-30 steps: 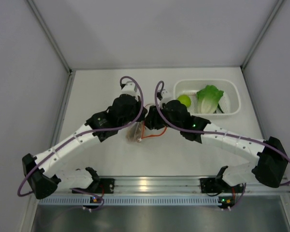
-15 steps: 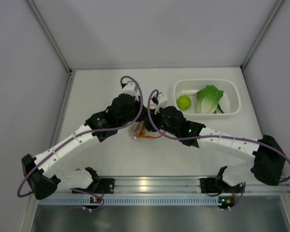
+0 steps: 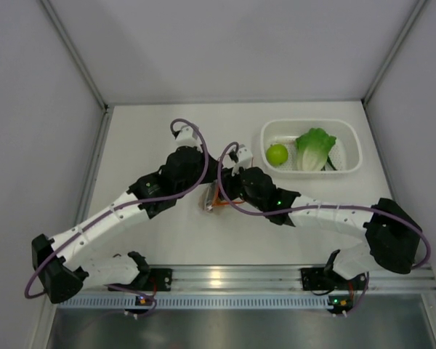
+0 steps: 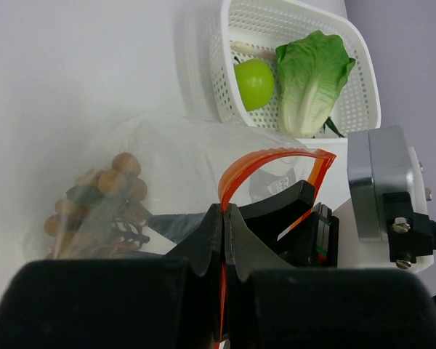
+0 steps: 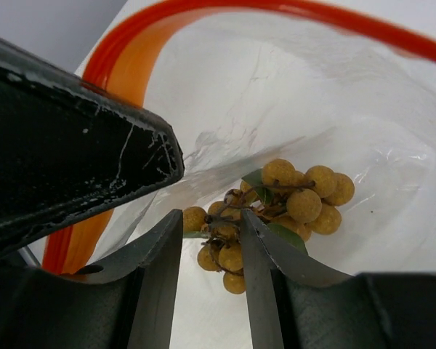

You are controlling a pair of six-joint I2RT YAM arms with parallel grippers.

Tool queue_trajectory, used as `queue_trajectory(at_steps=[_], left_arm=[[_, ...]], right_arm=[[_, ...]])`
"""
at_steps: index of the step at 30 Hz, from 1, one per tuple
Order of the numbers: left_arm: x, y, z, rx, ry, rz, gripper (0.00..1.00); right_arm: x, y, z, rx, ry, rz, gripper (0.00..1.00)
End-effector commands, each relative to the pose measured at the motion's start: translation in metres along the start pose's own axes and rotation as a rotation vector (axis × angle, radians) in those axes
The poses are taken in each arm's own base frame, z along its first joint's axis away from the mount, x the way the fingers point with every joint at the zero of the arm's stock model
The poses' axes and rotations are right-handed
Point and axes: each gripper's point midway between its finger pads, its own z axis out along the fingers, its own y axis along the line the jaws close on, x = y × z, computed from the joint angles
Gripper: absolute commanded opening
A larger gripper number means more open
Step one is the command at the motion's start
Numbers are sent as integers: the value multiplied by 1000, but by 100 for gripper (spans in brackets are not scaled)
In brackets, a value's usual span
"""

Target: Open the zip-top bag and remove the fake food

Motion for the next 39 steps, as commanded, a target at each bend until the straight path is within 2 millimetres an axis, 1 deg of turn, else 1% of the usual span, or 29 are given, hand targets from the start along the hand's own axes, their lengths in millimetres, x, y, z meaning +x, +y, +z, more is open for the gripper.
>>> queue_trajectory(at_steps=[1,5,9,11,12,15,16,17,21,23,24,25,28,37,39], left_arm=[[-19,-7,-5,30,-97,-91,0],[-16,-5,-4,29,-91,-109,0],[-12,-7,-4,41,-79,-121,0],[-10,-7,-4,44,-71,-118,0],[-10,-7,-4,46,-69,-115,0],[-7,-7,-4,52,-60,-109,0],[-6,-7,-4,53,-57,-107,0],[-6,-7,-5,53,-57,-107,0],[-4,-5,-3,47,-54,-99,0],[-3,-4,-3,47,-50,-97,0],[-3,-4,-3,46,-51,-95,0],[-3,-3,-4,46,-53,-96,0],[-5,2,-5,30,-70,-87,0],[-7,19,-5,-28,-108,-42,0],[-7,23,-4,-41,-113,-8,0]], right_arm=[[-18,25,5,-90,-83,39,39],[-18,23,13,-75,-102,42,38],[-17,19,30,-29,-89,28,38],[-17,17,33,-12,-92,27,37],[-19,12,35,16,-105,28,37],[-20,4,38,58,-120,30,36],[-22,5,39,57,-129,31,35],[-20,4,40,62,-127,30,31],[-24,5,42,59,-135,13,22],[-24,3,42,63,-138,0,14],[-25,2,42,66,-140,-4,8],[-26,2,41,66,-141,-9,0],[-26,2,38,62,-143,-19,0],[-32,0,10,42,-169,7,0],[-39,-1,2,52,-182,23,0]])
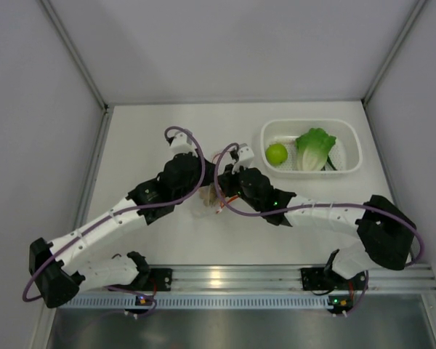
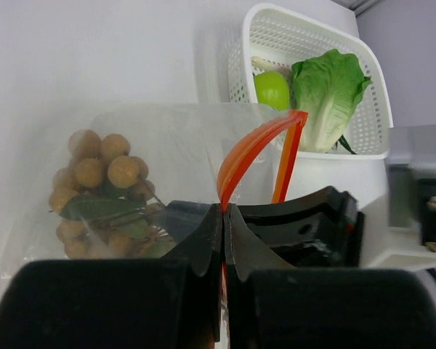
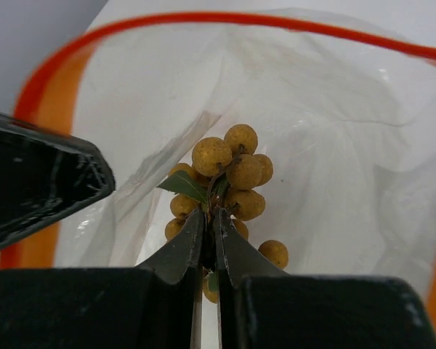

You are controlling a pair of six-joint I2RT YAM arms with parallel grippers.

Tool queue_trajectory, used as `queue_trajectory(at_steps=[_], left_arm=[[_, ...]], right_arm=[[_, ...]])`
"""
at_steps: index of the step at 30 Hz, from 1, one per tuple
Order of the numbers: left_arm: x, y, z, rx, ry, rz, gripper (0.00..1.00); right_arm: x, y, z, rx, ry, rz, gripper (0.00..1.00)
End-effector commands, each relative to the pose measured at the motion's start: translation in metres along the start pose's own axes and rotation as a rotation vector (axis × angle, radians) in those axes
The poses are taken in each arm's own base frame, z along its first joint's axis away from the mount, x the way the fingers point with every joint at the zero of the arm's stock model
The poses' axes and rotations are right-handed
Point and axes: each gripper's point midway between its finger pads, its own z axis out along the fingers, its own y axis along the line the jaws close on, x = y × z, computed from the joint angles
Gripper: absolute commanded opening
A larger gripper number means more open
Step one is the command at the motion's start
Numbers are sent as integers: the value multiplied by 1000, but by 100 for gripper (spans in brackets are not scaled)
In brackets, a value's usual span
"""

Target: Open the zip-top bag and remove the fake food

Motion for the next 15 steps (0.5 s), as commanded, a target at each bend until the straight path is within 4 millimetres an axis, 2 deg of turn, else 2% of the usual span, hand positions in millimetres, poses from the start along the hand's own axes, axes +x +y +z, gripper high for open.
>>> queue_trajectory(at_steps=[1,15], left_arm=[[-9,5,-3,-11,-47,51,0],[-19,26,-4,-105,-103,133,0]], right_arm=[[-39,12,-17,-24,-103,46,0],[-71,9,-55,-9,-103,40,0]])
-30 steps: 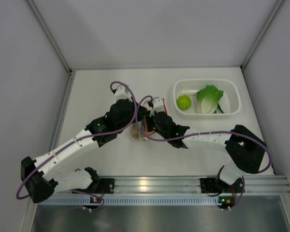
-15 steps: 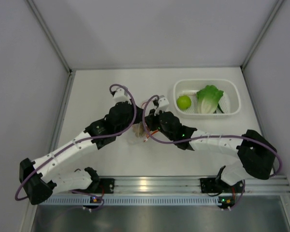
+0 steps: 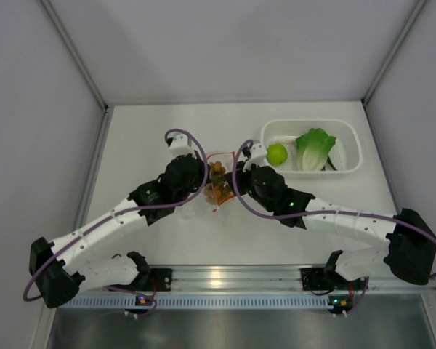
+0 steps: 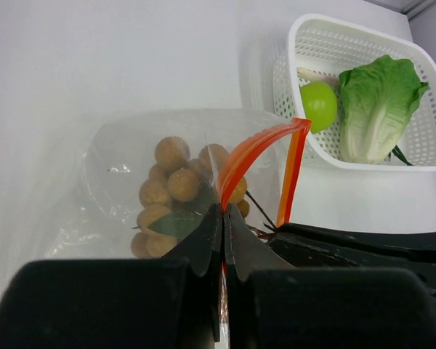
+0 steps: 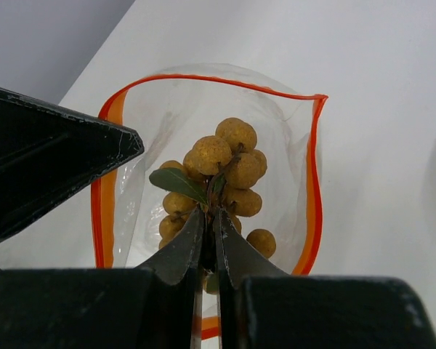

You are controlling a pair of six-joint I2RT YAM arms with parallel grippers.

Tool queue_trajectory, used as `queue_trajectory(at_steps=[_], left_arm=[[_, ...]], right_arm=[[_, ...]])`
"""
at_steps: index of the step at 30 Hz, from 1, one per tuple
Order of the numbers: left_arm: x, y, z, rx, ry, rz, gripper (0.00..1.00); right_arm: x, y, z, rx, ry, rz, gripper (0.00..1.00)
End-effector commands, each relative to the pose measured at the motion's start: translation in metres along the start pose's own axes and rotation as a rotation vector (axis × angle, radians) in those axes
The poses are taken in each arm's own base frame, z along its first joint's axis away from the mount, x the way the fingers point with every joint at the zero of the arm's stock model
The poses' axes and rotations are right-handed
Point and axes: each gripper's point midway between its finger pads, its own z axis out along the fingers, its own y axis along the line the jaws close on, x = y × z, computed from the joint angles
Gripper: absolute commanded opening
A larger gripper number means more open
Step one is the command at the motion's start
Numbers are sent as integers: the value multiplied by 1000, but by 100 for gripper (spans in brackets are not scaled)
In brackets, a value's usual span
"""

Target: Open the zip-top bag and remove the fake food

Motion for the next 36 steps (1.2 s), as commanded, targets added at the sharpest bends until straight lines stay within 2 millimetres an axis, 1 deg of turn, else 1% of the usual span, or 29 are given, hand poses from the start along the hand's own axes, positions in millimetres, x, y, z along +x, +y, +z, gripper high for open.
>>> queue_trajectory(at_steps=[1,5,10,14,19,22,30,31,32,34,36], left_arm=[[-18,4,-7,-22,-65,14,0],[-20,7,-8,-31,-73,23,0],[-15,9,-4,-46,-60,37,0],[-14,12,-2,-59,-61,35,0],[-15,13,-2,-69,-69,41,0],[-16,13,-3,-64,-70,44,0],[-18,8,-7,-38,-66,54,0],[-18,8,-7,-38,-66,57,0],[-18,8,-7,-34,-63,60,0],[-16,7,-6,-28,-56,61,0],[-15,3,-7,-8,-44,64,0]], right_arm=[[-35,12,-15,-21,-66,27,0],[-46,14,-25,-36,-88,45,0],[-62,22,-38,-78,-124,66,0],[-81,22,-49,-81,-164,79,0],[-98,21,-58,-68,-193,72,0],[-111,16,-65,-39,-219,81,0],[-130,3,-72,12,-285,131,0],[-139,2,-77,8,-319,164,0],[-141,-3,-79,21,-339,180,0],[-153,-8,-86,10,-412,245,0],[-159,-15,-90,17,-460,291,0]])
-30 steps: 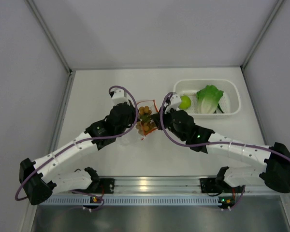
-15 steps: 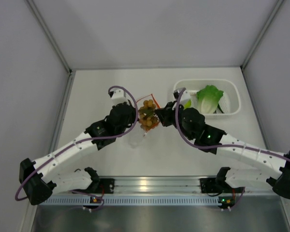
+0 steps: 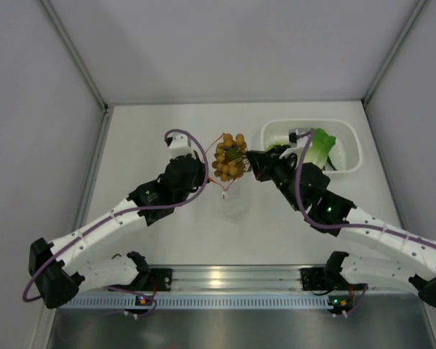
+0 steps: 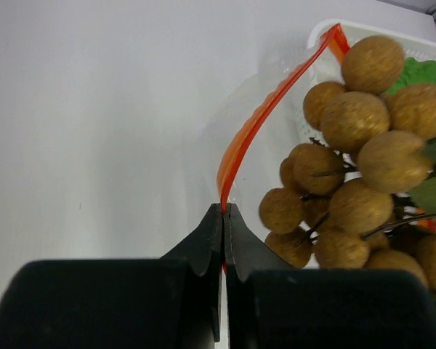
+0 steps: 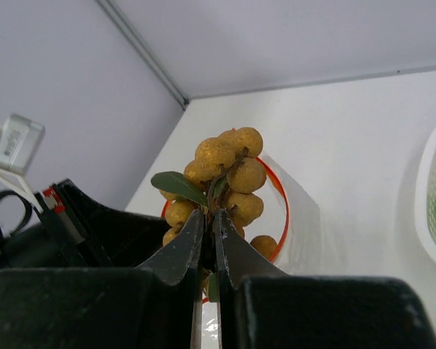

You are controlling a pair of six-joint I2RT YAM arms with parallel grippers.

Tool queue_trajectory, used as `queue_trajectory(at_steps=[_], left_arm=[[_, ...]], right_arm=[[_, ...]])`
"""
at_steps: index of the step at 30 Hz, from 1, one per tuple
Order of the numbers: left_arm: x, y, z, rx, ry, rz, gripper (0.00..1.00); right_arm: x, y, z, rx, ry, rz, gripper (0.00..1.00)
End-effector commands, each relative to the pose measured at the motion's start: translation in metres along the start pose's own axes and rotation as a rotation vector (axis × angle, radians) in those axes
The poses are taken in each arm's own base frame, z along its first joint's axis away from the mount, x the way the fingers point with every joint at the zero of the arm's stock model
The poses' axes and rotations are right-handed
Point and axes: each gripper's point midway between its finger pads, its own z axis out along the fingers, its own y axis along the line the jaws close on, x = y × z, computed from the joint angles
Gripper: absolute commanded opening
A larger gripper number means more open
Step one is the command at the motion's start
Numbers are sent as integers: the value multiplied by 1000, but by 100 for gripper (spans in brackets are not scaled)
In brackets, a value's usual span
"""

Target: Open the zip-top bag and remove the fake food

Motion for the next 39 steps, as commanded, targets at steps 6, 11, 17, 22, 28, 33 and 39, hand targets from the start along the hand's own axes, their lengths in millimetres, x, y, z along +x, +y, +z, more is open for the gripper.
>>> queue_trajectory(at_steps=[6,11,17,22,28,33,39], left_arm=[[-9,-28,-11,132,26,-11,0],[-14,-35,-15,159,24,-25,0],[-22,-29,-17,135,-8,-26,0],[-24,-9,-15,45,-37,14,0],[-30,3,-14,-28,-58,50,0],[-38,13,-14,-90,-74,97,0],[-56,14,-16,-117,-88,149,0]], right_arm=[[-54,4,-5,-87,-247,286,0],[-53,20,-6,-218,-258,399,0],[-64,22,-3,-228,-280,418,0],[-78,23,-12,-227,-293,387,0],[-92,14,-19,-147,-274,320,0],[-102,-3,-19,-91,-243,279,0],[-109,-35,-17,11,-226,245,0]])
